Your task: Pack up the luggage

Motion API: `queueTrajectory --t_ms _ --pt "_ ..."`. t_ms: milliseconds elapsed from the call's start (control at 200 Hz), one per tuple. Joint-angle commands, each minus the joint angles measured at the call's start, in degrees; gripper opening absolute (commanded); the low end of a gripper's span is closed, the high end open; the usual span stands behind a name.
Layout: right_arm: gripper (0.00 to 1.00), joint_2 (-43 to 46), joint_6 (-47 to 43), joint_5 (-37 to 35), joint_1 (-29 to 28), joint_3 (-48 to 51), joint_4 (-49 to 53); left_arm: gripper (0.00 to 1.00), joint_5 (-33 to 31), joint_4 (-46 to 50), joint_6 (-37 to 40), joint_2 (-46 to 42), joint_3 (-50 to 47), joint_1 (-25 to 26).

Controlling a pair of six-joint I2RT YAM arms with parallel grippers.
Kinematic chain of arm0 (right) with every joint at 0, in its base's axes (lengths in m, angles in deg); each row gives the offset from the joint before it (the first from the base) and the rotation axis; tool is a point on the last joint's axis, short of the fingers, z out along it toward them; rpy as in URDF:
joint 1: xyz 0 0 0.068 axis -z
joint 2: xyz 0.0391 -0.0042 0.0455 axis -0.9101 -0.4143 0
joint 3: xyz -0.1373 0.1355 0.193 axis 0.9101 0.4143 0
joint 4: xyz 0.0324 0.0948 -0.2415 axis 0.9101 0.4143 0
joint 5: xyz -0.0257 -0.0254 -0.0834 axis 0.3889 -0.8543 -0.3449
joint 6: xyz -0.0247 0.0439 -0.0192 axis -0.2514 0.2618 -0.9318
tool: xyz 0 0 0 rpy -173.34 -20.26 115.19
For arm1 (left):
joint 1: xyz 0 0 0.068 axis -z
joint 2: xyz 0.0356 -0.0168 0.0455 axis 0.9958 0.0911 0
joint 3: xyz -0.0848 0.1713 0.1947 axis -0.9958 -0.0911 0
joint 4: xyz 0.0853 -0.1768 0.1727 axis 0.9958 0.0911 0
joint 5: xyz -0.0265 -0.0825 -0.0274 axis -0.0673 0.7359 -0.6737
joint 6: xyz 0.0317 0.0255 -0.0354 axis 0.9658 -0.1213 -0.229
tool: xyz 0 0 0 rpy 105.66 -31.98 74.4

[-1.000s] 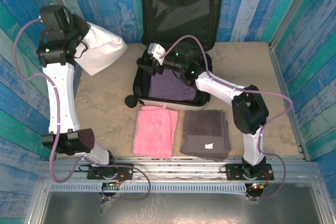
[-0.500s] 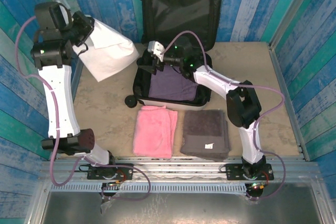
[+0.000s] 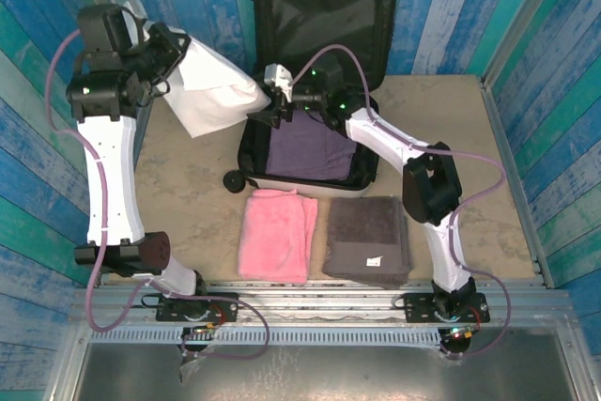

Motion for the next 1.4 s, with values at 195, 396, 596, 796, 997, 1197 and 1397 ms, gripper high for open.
queueTrajectory --t_ms 195,396,596,796,997,1197,1397 --pt "0.87 -3.5 2.6 -1.0 0.3 2.0 -1.2 0.0 6.8 -10.7 -4.6 -3.9 -3.5 0.4" --pt "0.77 -2.8 4.4 -1.2 1.0 5.6 -5.3 0.0 7.9 -11.7 -5.5 -4.4 -4.3 0.4" --pt "0.74 -2.9 6.5 -0.1 3.2 7.5 -7.3 0.0 8.7 -12.3 -6.2 -4.9 -4.2 0.4" --pt "0.61 -3.4 9.1 1.0 3.9 8.0 -9.2 0.0 9.5 -13.2 -7.0 -5.3 -4.6 0.4" --pt "0.47 -4.2 9.5 3.1 4.1 7.8 -9.1 0.0 9.7 -13.4 -6.9 -5.5 -4.8 0.4" --pt "0.1 -3.3 8.5 4.0 4.2 9.1 -9.4 0.0 9.6 -14.6 -7.3 -5.5 -6.6 0.4" --pt "0.01 0.5 5.0 -5.3 5.2 11.7 -4.4 0.0 10.5 -20.4 -9.6 -4.0 -10.3 0.4"
